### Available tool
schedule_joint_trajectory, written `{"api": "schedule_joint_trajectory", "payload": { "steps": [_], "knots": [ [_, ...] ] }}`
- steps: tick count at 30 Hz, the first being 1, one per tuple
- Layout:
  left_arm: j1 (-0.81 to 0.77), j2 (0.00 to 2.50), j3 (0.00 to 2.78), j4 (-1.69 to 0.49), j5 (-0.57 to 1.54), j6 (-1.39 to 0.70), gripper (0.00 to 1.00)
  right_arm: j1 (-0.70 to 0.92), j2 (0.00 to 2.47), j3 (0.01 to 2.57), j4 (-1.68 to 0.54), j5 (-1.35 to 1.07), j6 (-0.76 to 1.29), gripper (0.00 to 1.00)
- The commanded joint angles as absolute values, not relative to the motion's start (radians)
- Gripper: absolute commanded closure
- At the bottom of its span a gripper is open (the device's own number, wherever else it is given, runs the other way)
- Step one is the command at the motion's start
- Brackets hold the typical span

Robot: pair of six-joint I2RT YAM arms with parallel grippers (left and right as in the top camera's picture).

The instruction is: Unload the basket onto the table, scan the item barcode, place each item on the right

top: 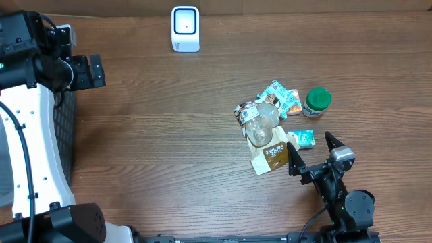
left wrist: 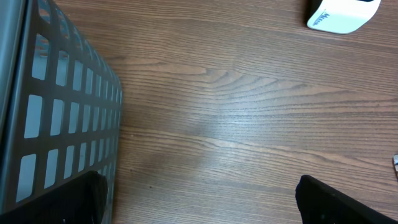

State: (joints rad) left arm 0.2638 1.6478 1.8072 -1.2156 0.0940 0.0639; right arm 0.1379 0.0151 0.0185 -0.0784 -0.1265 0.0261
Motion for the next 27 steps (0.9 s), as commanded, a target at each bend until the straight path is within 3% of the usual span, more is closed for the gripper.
{"api": "schedule_joint_trajectory", "payload": {
  "steps": [1, 18, 27],
  "knots": [
    [0.268, 1.649, 1.82, -1.215, 0.094, 0.09, 0.0, 0.134, 0.003, 0.008, -0.072, -0.125, 0.025, 0.0],
    [0.268, 1.648, 1.82, -1.215, 0.094, 0.09, 0.0, 0.134, 0.003, 0.008, -0.072, -0.125, 0.025, 0.0],
    [0.267, 1.496, 1.82, -1.216, 0.094, 0.09, 0.0, 0.134, 0.003, 0.008, -0.072, -0.125, 0.025, 0.0]
  ]
}}
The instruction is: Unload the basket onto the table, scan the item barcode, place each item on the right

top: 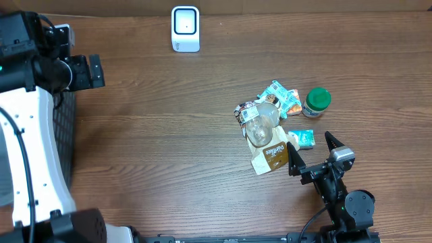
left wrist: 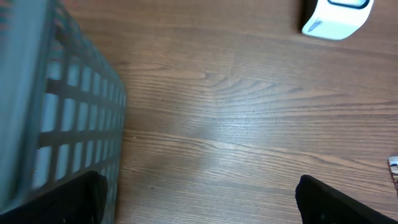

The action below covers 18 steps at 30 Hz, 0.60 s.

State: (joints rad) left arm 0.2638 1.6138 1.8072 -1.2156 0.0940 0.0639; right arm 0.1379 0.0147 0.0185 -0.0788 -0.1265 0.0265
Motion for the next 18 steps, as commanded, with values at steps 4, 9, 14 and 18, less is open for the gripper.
{"api": "schedule_joint_trajectory", "payload": {
  "steps": [4, 9, 14, 18],
  "knots": [
    [0.265, 1.398, 1.819, -1.216, 0.094, 0.09, 0.0, 0.134, 0.003, 0.008, -0.072, -0.125, 0.025, 0.0],
    [0.208, 1.279, 1.767, -1.215, 0.089, 0.09, 0.0, 0.134, 0.003, 0.008, -0.072, -0.125, 0.025, 0.0],
    [0.136, 1.111, 1.553, -1.042, 0.055, 0.077, 0.01, 0.134, 0.003, 0.008, -0.072, -0.125, 0.025, 0.0],
    [0.13, 0.959, 1.29, -0.784, 0.134, 0.064, 0.01, 0.134, 0.003, 0.008, -0.072, -0.125, 0.025, 0.0]
  ]
}}
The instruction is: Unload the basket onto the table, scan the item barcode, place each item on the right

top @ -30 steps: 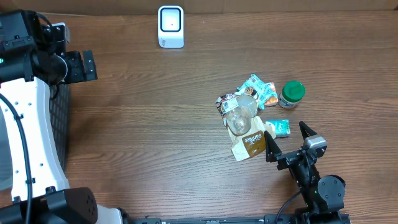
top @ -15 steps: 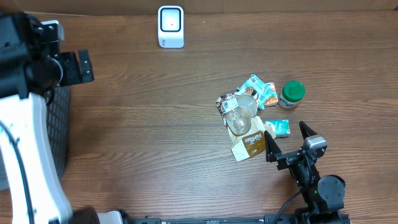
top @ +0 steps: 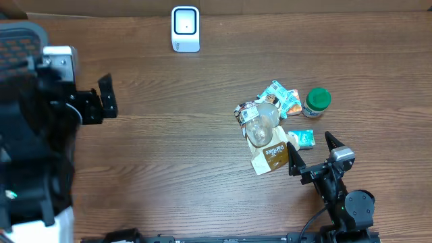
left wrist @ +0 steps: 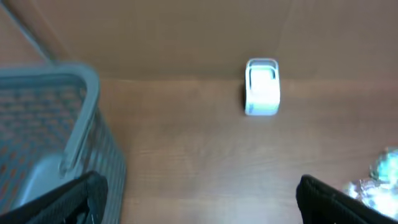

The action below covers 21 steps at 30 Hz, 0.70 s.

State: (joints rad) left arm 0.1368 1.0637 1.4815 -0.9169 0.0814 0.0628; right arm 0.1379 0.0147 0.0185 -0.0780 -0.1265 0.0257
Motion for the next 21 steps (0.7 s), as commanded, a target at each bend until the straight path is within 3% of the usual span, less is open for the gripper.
{"api": "schedule_joint_trajectory", "payload": {
  "steps": [1, 15, 21],
  "knots": [
    [0.13, 0.899, 1.184, -0.672, 0.164, 0.064, 0.0, 0.134, 0.003, 0.008, -0.072, -0.125, 0.025, 0.0],
    [0.081, 0.42, 0.395, -0.005, 0.253, 0.067, 0.0, 0.134, 0.003, 0.008, -0.072, -0.125, 0.025, 0.0],
    [0.081, 0.251, 0.206, 0.034, 0.251, 0.095, 0.01, 0.134, 0.003, 0.008, -0.072, -0.125, 0.025, 0.0]
  ]
}}
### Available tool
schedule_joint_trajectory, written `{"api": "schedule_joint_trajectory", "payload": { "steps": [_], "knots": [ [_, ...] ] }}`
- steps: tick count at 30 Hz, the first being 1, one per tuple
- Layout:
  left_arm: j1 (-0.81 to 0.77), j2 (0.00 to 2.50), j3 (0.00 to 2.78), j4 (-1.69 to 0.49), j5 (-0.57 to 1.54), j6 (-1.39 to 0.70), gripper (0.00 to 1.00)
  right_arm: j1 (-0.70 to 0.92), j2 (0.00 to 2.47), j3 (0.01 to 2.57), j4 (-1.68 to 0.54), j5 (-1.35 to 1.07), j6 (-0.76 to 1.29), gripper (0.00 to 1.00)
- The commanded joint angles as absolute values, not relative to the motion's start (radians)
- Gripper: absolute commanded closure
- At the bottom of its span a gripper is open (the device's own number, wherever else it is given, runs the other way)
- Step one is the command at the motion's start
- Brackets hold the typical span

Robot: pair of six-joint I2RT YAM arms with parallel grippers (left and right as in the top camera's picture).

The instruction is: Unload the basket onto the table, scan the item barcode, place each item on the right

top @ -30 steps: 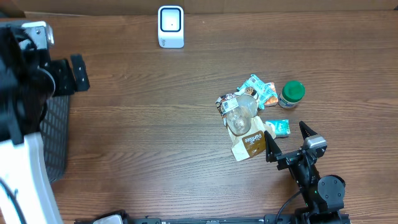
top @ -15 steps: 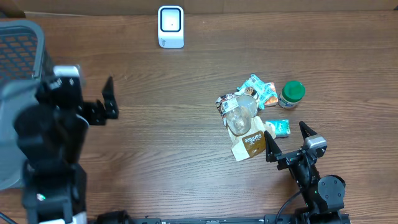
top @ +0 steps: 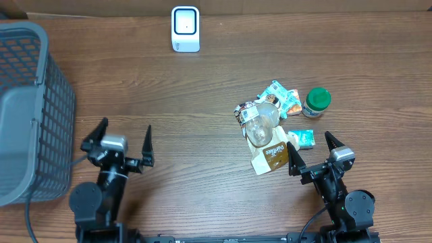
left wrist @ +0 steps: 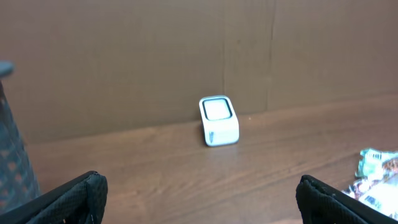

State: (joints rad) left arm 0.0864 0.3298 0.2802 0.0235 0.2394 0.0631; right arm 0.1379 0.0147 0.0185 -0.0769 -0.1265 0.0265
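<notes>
The white barcode scanner stands at the back edge of the table, and it also shows in the left wrist view as the scanner against the brown wall. A pile of items lies right of centre: a clear bulb-shaped item, a brown pouch, teal packets, a green-lidded jar and a small teal box. My left gripper is open near the front left and faces the back, with its fingers spread wide and nothing between them. My right gripper is open just in front of the pile.
A grey mesh basket fills the left edge of the table, and its rim shows at the far left of the wrist view. A brown cardboard wall closes off the back of the table. Packets show at that view's right edge.
My left arm was over the basket at the far left with its gripper pointing right. It now sits at the front edge, facing the scanner, and the basket is uncovered. The right arm is unchanged.
My left arm was first over the basket at the far left, its wrist camera looking down at bare table beside the basket. Then its view took in the scanner. Now the arm is at the front left, open. The items and right arm have not moved.
</notes>
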Motion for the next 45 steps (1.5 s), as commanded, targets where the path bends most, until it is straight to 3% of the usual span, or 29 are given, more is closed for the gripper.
{"api": "schedule_joint_trajectory", "payload": {
  "steps": [1, 17, 45],
  "knots": [
    [0.081, 0.226, 0.183, 0.035, 0.252, 0.105, 0.01, 0.134, 0.003, 0.008, -0.072, -0.125, 0.025, 0.0],
    [0.078, 0.007, 0.005, 0.001, 0.252, 0.116, 0.01, 0.134, 0.003, 0.008, -0.072, -0.125, 0.025, 0.0],
    [0.078, 0.004, 0.005, -0.052, 0.252, 0.116, 0.0, 0.134, 0.003, 0.008, -0.072, -0.125, 0.025, 0.0]
  ]
}}
